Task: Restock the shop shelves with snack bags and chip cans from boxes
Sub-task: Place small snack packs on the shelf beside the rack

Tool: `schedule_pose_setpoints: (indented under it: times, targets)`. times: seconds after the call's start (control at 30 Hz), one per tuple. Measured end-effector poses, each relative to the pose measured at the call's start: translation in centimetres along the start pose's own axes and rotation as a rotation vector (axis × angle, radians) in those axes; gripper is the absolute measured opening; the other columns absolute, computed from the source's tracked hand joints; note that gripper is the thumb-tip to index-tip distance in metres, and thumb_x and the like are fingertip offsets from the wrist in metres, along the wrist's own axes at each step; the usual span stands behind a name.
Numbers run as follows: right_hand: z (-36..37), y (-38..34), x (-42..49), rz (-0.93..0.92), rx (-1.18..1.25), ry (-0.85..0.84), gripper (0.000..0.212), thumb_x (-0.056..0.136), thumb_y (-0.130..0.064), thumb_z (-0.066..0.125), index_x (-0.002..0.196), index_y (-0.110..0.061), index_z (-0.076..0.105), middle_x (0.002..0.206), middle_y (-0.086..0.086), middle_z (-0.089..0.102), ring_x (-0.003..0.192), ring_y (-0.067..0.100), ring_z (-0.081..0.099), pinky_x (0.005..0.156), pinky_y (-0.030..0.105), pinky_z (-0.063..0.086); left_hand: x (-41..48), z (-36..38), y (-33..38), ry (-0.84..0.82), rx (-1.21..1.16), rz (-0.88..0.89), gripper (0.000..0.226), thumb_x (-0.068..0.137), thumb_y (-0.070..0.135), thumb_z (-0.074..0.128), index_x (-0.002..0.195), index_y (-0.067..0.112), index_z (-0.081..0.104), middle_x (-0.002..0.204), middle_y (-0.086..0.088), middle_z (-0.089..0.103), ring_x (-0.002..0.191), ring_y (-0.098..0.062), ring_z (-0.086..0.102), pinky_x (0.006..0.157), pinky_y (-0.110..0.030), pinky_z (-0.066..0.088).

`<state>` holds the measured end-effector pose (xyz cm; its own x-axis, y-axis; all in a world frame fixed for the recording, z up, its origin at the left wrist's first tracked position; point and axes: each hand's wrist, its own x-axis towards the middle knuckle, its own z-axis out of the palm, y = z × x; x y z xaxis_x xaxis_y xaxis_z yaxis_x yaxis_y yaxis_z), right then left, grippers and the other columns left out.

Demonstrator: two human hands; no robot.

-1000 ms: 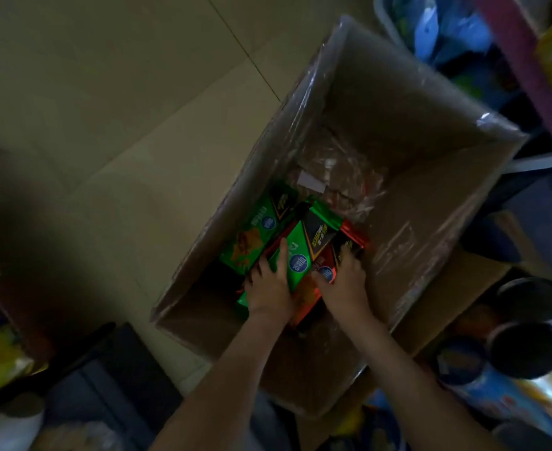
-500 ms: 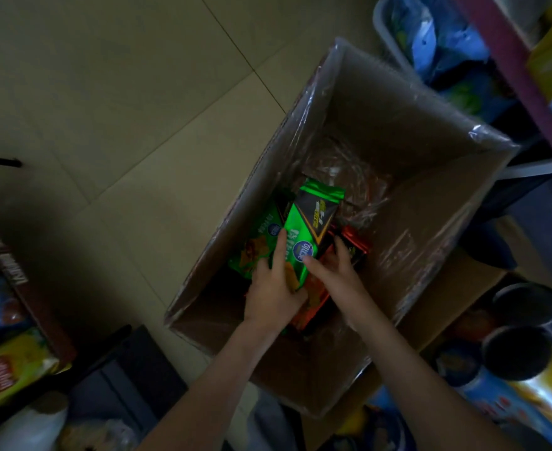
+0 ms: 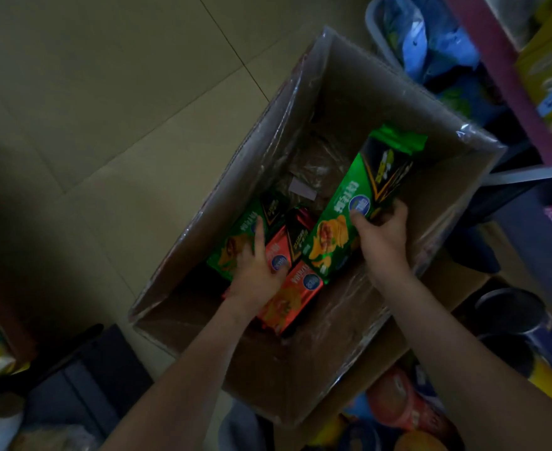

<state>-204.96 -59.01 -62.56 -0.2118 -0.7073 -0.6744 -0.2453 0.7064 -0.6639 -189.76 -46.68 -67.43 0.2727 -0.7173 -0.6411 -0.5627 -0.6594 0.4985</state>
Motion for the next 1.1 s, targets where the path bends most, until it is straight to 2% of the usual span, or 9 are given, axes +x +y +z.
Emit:
schedule_pose_setpoints:
  times: [0.13, 0.27, 0.43, 0.57, 0.63, 0.7, 0.87, 0.97, 1.1]
  targets:
    - [0.4, -0.2, 1.4, -0.031, 0.057, 0.091, 0.069, 0.088, -0.007, 0.066, 0.144, -0.015, 0.028, 0.134, 0.009, 0.053, 0.118, 0.018, 0.055, 0.097, 0.028, 0.046, -0.4, 3.7, -0.3, -0.149, 0.253, -0.098, 0.115, 0.084, 0.051, 0.066, 0.147, 0.031, -0.029, 0.159, -0.016, 0.004, 0.146, -0.035, 0.008, 0.118, -0.052, 0.016]
    - [0.2, 0.2, 2.1, -0.029, 0.07, 0.116, 0.072, 0.088, -0.009, 0.068, 0.146, -0.016, 0.026, 0.136, 0.008, 0.05, 0.119, 0.02, 0.053, 0.097, 0.03, 0.046, -0.6, 5.9, -0.1, -0.099, 0.414, -0.136, 0.118, 0.081, 0.067, 0.059, 0.148, 0.025, -0.029, 0.161, -0.014, -0.007, 0.149, -0.032, -0.004, 0.117, -0.055, 0.003]
    - [-0.6, 1.1, 2.5, -0.014, 0.036, 0.124, 0.071, 0.088, -0.009, 0.068, 0.145, -0.015, 0.028, 0.137, 0.008, 0.049, 0.119, 0.019, 0.053, 0.095, 0.026, 0.045, 0.4, 6.3, -1.4, -0.005, 0.434, -0.157, 0.085, 0.098, 0.051, 0.042, 0.15, 0.032, -0.023, 0.161, -0.017, 0.0, 0.149, -0.033, 0.002, 0.117, -0.06, 0.006]
    - [-0.7, 1.1, 2.4, -0.012, 0.017, 0.11, 0.073, 0.089, -0.01, 0.067, 0.148, -0.016, 0.025, 0.138, 0.007, 0.047, 0.118, 0.018, 0.051, 0.089, 0.024, 0.042, 0.9, 5.7, -2.3, -0.087, 0.494, -0.099, 0.069, 0.103, 0.045, 0.032, 0.152, 0.037, -0.015, 0.162, -0.015, -0.007, 0.149, -0.033, -0.004, 0.116, -0.06, 0.006]
    - [-0.5, 1.0, 2.3, -0.013, 0.021, 0.093, 0.073, 0.088, -0.01, 0.067, 0.148, -0.017, 0.024, 0.135, 0.006, 0.048, 0.114, 0.016, 0.052, 0.087, 0.023, 0.042, 1.0, 5.6, -2.5, -0.105, 0.539, -0.08, 0.066, 0.104, 0.044, 0.029, 0.153, 0.036, -0.014, 0.162, -0.015, -0.008, 0.149, -0.034, -0.001, 0.115, -0.06, 0.009]
    - [-0.3, 1.0, 2.3, -0.008, 0.035, 0.076, 0.073, 0.087, -0.008, 0.068, 0.146, -0.018, 0.025, 0.132, 0.005, 0.051, 0.113, 0.016, 0.053, 0.088, 0.026, 0.045, 1.1, 5.4, -2.5, -0.11, 0.585, -0.065, 0.067, 0.104, 0.044, 0.032, 0.154, 0.034, -0.011, 0.16, -0.019, 0.002, 0.146, -0.038, 0.012, 0.113, -0.058, 0.019]
    - [-0.7, 0.7, 1.2, 0.006, 0.05, 0.042, 0.071, 0.088, -0.008, 0.067, 0.146, -0.018, 0.027, 0.119, -0.002, 0.05, 0.108, 0.013, 0.054, 0.075, 0.016, 0.045, 1.1, 3.9, -1.3, -0.085, 0.677, 0.013, 0.075, 0.101, 0.037, 0.044, 0.155, 0.028, -0.007, 0.141, -0.023, 0.032, 0.123, -0.036, 0.044, 0.091, -0.042, 0.046]
    - [-1.5, -0.2, -0.3, 0.013, 0.061, 0.03, 0.069, 0.088, -0.011, 0.067, 0.145, -0.021, 0.029, 0.122, -0.001, 0.053, 0.11, 0.016, 0.055, 0.08, 0.022, 0.045, 0.3, 2.4, -0.1, -0.048, 0.667, -0.002, 0.076, 0.1, 0.04, 0.044, 0.155, 0.029, -0.007, 0.136, -0.021, 0.036, 0.118, -0.034, 0.047, 0.08, -0.039, 0.051]
    - [-2.9, -3.1, -3.1, -0.024, 0.033, -0.006, 0.071, 0.088, -0.02, 0.069, 0.146, -0.024, 0.03, 0.131, 0.001, 0.053, 0.115, 0.02, 0.055, 0.09, 0.031, 0.046, -1.9, -0.7, 2.6, 0.027, 0.543, -0.006, 0.078, 0.096, 0.046, 0.047, 0.155, 0.032, -0.002, 0.134, -0.018, 0.037, 0.12, -0.034, 0.044, 0.082, -0.041, 0.05]
